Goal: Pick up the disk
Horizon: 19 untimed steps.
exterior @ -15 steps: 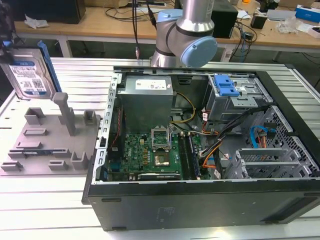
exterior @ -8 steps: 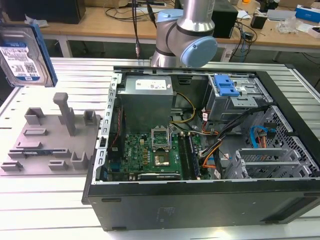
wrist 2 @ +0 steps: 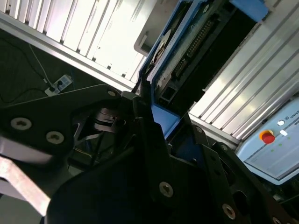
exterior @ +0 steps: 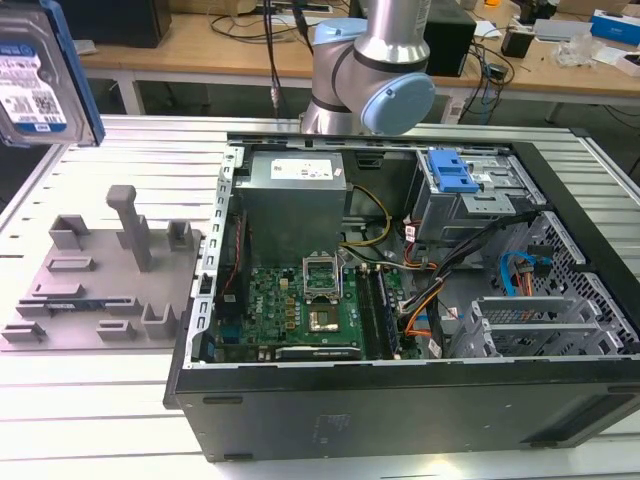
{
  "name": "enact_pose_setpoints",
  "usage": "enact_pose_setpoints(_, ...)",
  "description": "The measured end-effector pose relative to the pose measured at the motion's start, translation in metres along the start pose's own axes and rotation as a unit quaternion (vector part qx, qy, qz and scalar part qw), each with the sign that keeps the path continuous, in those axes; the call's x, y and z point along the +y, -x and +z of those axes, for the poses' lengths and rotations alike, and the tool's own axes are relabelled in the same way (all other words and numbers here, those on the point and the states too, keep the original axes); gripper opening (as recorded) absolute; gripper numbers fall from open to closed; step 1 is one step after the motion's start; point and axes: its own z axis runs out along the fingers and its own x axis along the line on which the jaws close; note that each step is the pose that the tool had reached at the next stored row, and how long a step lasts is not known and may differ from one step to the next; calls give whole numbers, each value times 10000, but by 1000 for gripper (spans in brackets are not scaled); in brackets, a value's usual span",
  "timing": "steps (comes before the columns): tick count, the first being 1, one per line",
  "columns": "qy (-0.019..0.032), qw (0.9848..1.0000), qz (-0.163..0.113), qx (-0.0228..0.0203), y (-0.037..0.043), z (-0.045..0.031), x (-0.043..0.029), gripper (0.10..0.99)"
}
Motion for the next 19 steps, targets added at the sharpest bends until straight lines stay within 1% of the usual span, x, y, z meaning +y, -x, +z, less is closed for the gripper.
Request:
enact_pose_setpoints(2, 1, 10000, -1, -6, -1, -90, 1, 365)
enact_pose_setpoints(3, 0, 10000, -1, -13, -2, -108, 2, 365)
enact_pose_setpoints(19, 0, 10000, -1, -13, -2, -114, 2, 365)
